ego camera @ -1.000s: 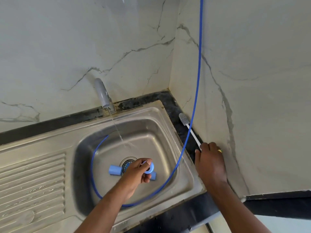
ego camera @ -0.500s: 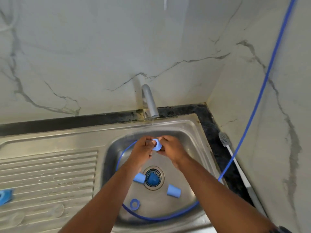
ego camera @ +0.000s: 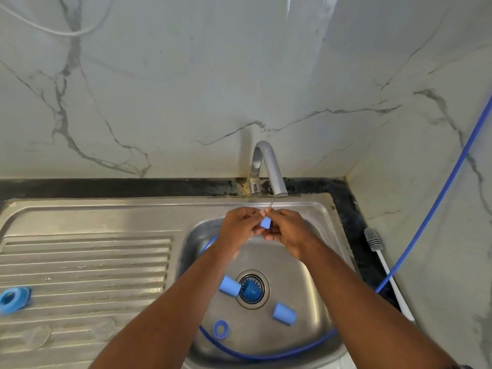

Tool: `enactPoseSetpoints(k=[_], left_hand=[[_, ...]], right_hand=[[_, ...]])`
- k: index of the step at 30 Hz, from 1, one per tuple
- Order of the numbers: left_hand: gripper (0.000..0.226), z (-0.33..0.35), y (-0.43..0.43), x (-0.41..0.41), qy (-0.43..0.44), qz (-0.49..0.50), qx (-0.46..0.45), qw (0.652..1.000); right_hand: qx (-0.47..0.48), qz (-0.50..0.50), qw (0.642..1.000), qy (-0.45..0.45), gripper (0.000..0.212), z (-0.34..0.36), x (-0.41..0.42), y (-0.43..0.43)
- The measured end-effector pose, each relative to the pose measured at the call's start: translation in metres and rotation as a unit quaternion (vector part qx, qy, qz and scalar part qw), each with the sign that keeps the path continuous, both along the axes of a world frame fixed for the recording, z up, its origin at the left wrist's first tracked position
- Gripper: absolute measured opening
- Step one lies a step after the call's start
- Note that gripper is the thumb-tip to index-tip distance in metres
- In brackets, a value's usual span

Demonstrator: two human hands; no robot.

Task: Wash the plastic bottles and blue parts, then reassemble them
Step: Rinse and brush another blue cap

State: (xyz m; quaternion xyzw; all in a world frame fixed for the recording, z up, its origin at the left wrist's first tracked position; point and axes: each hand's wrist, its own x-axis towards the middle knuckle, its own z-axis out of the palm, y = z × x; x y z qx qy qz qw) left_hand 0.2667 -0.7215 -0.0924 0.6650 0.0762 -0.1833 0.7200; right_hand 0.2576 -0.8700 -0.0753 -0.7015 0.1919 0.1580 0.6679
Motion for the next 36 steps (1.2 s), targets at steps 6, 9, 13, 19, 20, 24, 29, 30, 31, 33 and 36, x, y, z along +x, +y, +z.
enactPoseSetpoints(k=[6,9,13,19,20,24,29,30,31,33,36], left_hand=[[0.024,0.004,0.005,0.002,0.031,-0.023,-0.072,0.997],[0.029,0.007,0.004,0.003,0.059,-0.001,-0.082,0.995],[0.029,0.005,0.004,0.007,0.071,-0.016,-0.001,0.997],[0.019,0.004,0.006,0.008,0.042,-0.037,-0.027,0.998],[0.018,0.005,0.006,0.008,0.013,-0.041,-0.012,0.999],[0.028,0.006,0.005,0.005,-0.058,-0.044,0.013,0.997],[0.027,0.005,0.007,0.003,-0.011,-0.045,-0.031,0.998],[0.027,0.004,0.008,0.003,-0.004,-0.04,-0.026,0.999],[0.026,0.003,0.008,0.002,0.001,-0.035,-0.017,0.999],[0.026,0.002,0.007,0.002,0.016,-0.025,-0.007,1.0],[0.025,0.001,0.007,0.003,0.041,-0.017,-0.003,0.999]], right_hand=[[0.034,-0.023,0.999,-0.008,0.022,0.0,0.0,0.001],[0.049,-0.02,0.998,-0.025,0.025,0.002,-0.002,0.002],[-0.044,0.001,0.997,-0.065,0.04,-0.002,-0.002,0.003],[0.048,-0.025,0.998,-0.042,0.034,0.0,-0.004,-0.002],[0.066,-0.037,0.997,-0.021,0.026,0.001,-0.004,-0.001],[0.059,-0.036,0.997,0.036,0.035,0.0,-0.004,0.001],[0.102,-0.027,0.994,0.011,0.026,0.0,-0.006,-0.006],[0.106,-0.017,0.994,0.006,0.025,-0.001,-0.006,-0.007],[0.106,-0.007,0.994,0.001,0.027,-0.003,-0.007,-0.007],[0.09,0.008,0.996,-0.01,0.033,-0.005,-0.009,-0.006],[0.062,0.013,0.998,-0.028,0.04,-0.009,-0.011,-0.007]])
